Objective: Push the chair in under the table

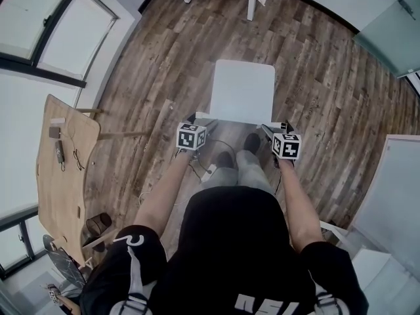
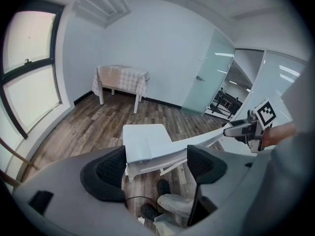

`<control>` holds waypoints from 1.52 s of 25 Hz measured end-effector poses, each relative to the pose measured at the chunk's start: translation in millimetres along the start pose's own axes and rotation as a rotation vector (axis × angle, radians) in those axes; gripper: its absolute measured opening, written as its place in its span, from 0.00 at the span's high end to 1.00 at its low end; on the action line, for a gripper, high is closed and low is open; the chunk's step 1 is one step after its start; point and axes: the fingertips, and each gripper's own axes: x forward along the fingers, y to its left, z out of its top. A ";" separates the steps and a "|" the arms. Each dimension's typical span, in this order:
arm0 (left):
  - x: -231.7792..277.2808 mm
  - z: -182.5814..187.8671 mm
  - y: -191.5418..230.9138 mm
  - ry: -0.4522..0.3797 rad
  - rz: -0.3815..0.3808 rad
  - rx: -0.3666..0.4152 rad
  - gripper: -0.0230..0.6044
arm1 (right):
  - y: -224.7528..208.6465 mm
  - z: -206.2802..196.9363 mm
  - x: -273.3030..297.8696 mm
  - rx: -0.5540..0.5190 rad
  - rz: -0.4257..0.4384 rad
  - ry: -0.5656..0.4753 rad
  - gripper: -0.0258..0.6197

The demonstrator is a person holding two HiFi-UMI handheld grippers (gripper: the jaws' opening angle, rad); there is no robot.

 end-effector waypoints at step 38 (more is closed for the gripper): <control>76.8 101.1 19.7 0.032 0.099 -0.127 0.34 | -65.3 116.7 82.3 -0.088 0.083 0.026 0.23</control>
